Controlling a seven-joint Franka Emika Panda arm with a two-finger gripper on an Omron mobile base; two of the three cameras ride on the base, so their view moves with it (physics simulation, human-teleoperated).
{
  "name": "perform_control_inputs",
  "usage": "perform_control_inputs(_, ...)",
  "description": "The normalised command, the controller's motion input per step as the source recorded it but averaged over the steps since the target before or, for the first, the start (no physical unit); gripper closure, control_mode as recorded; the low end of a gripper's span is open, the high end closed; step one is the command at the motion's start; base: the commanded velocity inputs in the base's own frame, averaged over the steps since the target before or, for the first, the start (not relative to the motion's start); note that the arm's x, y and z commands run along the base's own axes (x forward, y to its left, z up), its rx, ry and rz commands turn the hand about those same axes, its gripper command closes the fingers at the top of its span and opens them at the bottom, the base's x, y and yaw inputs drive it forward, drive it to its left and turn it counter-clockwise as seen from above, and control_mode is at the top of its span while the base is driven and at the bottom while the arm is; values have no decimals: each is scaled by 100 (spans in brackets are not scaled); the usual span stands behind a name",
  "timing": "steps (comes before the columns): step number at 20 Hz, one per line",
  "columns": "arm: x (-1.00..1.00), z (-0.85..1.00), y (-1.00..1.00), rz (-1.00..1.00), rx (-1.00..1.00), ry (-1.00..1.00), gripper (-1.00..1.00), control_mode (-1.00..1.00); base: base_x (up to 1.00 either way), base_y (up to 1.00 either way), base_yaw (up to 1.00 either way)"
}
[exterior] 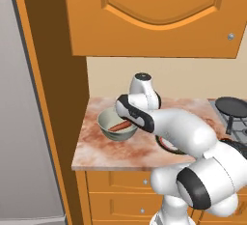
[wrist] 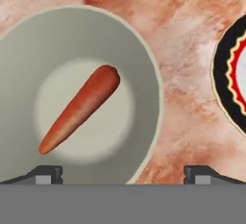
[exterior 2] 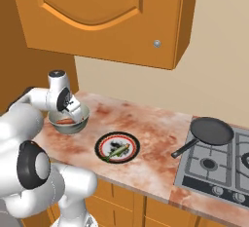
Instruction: Place the fish on the plate and place the carrot on the same plate.
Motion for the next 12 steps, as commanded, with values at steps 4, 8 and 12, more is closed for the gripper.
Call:
perform_control_inputs(4,62,0,31,-14,0,0,-100,-100,0,0,0)
perform_control_inputs(8,44,-3,24,-13,0,0,-100,-100,0,0,0)
perform_control_inputs(12,3,-2,0,-7,0,9,-100,-100,0,0,0)
